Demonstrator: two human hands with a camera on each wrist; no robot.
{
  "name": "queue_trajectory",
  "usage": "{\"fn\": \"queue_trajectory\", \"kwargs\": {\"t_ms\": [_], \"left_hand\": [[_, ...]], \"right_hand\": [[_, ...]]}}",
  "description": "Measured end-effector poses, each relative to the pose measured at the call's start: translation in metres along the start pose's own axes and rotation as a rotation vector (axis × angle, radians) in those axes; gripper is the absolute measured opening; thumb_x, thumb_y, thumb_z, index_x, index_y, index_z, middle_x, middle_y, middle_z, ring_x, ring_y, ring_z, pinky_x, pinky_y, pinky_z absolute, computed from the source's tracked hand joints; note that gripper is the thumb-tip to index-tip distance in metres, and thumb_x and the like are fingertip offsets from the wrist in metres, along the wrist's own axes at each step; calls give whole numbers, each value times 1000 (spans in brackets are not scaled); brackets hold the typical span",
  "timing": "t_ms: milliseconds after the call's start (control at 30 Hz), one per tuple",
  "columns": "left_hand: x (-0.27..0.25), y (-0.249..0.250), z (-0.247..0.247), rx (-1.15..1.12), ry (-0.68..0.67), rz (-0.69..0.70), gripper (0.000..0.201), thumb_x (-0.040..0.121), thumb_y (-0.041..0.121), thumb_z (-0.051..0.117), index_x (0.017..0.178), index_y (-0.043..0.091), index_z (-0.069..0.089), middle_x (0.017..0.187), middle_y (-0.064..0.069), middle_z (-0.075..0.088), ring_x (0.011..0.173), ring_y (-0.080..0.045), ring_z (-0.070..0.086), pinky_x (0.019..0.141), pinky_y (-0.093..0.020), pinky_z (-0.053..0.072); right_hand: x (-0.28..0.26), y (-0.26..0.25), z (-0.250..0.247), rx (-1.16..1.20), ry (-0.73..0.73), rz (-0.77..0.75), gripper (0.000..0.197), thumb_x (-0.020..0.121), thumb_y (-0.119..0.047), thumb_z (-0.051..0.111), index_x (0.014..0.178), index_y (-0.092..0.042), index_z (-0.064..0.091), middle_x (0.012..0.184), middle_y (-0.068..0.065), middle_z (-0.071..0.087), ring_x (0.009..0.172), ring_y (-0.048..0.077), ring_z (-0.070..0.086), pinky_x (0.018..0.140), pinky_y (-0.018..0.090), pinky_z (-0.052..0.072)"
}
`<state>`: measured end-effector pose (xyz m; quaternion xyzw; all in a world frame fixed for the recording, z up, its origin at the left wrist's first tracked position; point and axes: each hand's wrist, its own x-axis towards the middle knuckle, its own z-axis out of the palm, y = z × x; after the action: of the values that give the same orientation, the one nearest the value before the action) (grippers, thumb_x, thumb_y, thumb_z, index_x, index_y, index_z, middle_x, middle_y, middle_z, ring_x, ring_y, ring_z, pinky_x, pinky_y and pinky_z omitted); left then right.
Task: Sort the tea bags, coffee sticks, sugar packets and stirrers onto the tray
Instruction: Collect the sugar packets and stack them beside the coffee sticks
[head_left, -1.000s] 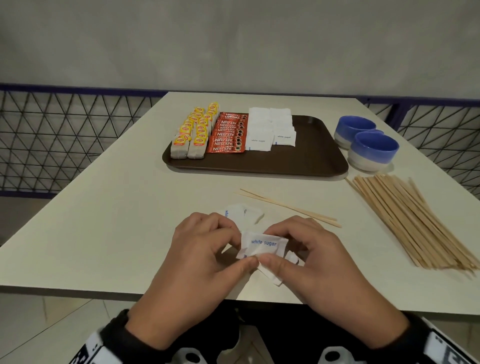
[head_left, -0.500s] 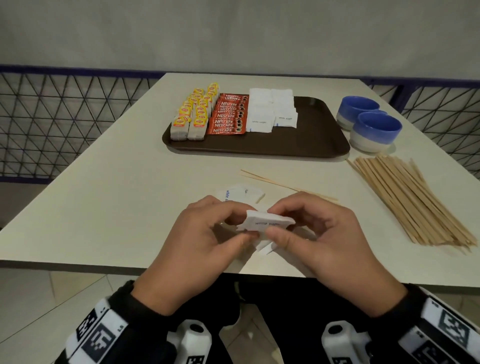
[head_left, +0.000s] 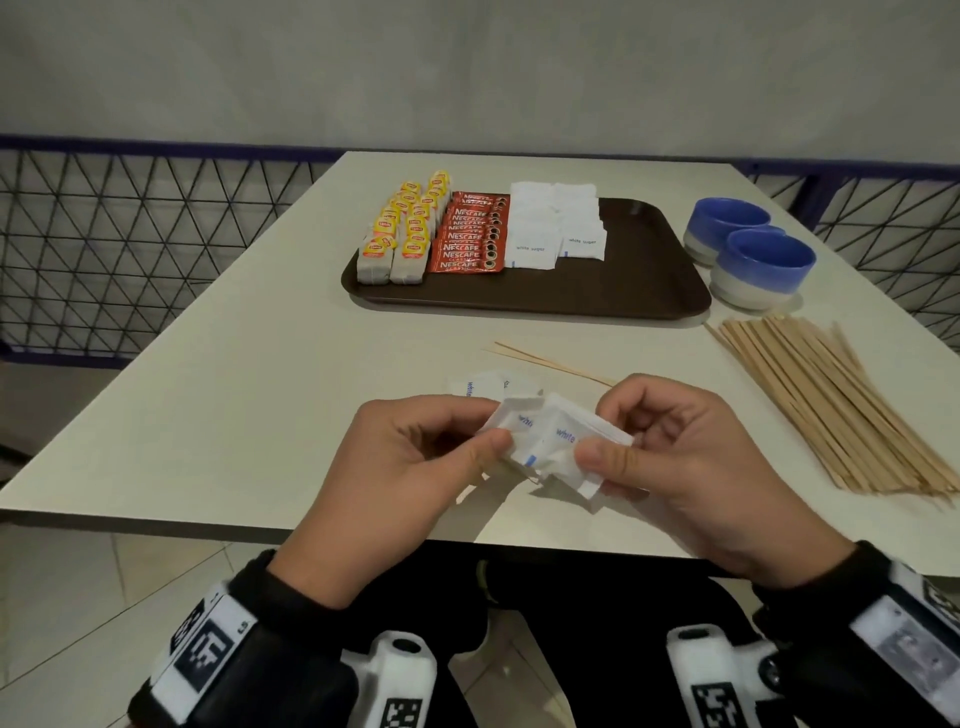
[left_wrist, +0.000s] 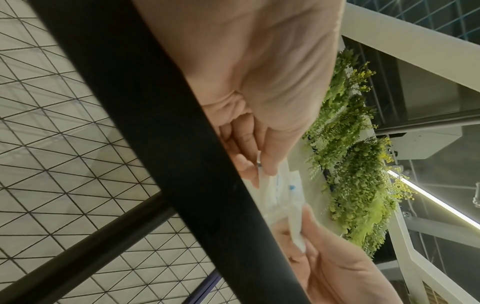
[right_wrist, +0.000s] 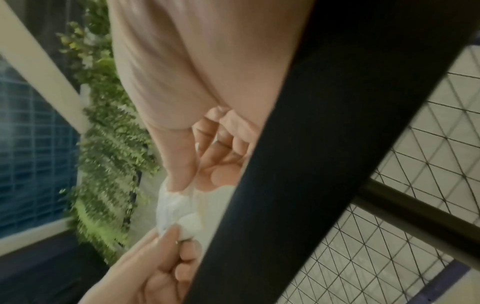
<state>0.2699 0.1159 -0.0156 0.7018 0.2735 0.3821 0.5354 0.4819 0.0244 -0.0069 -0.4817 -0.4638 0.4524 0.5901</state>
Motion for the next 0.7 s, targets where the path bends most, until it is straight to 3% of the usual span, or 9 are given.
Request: {"fn": "queue_trajectory", "kwargs": {"t_ms": [200,300,433,567,700], "left_hand": [[-1,-2,-6,-63,-99,26,15,89,3,71,102,8,79,97,-6,80,91,-24,76,78,-32,59],[-2,-1,-5,-20,-160,25,16,91,8,69,103,12,79,99,-3,79,93,-20,75,81,-28,57],[-4,5,0,7,-187,19,21,89,37,70,98,22,81,93,-5,79,88,-30,72,81,-41,56],[-2,2,2,52,-86,44,12,91,25,73,87,19,83,81,0,77,76,-19,68,71,-32,52],[-1,1,2,66,-62,49,9,90,16,74,93,17,83,88,-5,78,84,-29,71,76,-43,56]], "right_hand": [[1,9,9,-171,76,-2,39,68,-16,86,105,-23,74,72,1,62,60,17,56,53,26,51],[1,10,10,-236,33,-54,22,72,-16,88,92,-18,79,77,2,69,66,17,54,61,27,49],[1,11,8,-352,36,-113,17,71,-24,89,78,-18,74,81,4,67,72,17,58,68,27,47],[-2,9,10,-344,21,-109,14,78,-25,87,78,-18,74,80,2,68,72,16,60,67,27,48],[-3,8,12,-277,29,-80,11,79,-26,82,82,-17,77,72,9,67,63,15,55,60,34,44]]}}
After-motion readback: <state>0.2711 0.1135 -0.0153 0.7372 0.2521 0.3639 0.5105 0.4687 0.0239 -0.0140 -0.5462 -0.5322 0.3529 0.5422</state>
